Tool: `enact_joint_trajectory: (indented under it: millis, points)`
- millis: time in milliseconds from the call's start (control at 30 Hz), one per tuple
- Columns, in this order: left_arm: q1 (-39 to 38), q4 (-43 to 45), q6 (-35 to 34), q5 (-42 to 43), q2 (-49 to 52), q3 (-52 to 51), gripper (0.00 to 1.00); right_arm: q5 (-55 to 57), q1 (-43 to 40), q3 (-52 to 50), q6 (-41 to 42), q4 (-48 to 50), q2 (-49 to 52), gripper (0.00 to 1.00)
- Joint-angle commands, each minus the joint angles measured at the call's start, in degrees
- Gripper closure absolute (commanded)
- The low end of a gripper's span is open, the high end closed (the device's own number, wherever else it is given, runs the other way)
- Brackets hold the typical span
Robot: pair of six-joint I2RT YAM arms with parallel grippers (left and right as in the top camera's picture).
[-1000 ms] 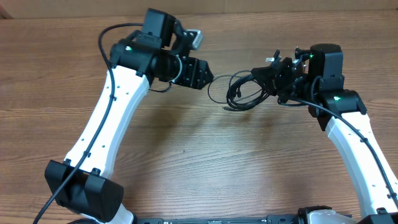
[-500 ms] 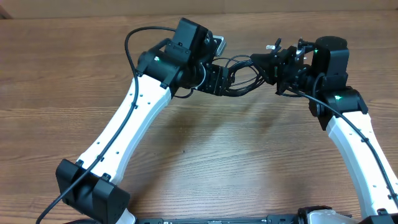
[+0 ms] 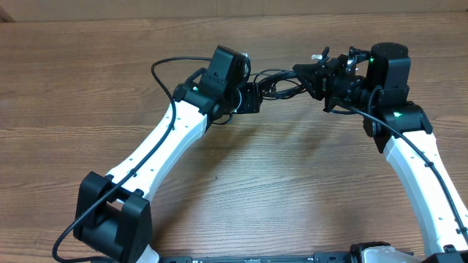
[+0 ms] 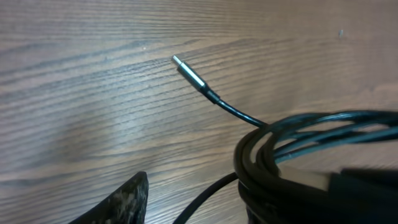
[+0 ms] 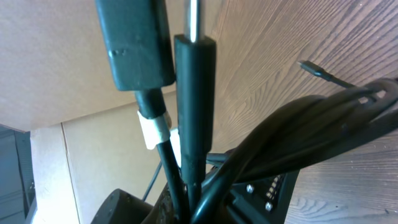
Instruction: Untangle cables
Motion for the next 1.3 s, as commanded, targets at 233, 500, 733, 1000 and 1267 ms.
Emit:
enact_joint_trajectory:
  millis: [233, 500, 733, 1000, 1267]
  points:
    - [-0.13, 8.87, -7.52, 1.11, 0.0, -2.93, 0.51, -1.97, -0.22, 2.27, -0.09, 0.72, -1.2, 0.96]
    - [-0.07, 16.39, -4.94, 0.94, 0.0, -2.93, 0.46, -9.68, -0.22, 2.27, -1.88, 1.51, -1.2, 0.96]
    - [0.92, 18.47, -4.87, -8.59, 0.0, -2.93, 0.44, -20.41, -0.17, 2.27, -7.08, 1.42, -1.22, 0.96]
    - [4.92, 23.12, 0.15, -9.55, 0.0, -2.91, 0.46, -20.9, 2.4, 2.27, -19.91, -10.88, -1.22, 0.96]
    - [6.75, 21.31, 10.4, 10.88, 0.0, -2.91, 0.48, -12.61, 2.56, 2.27, -29.64, -14.56, -1.22, 0.96]
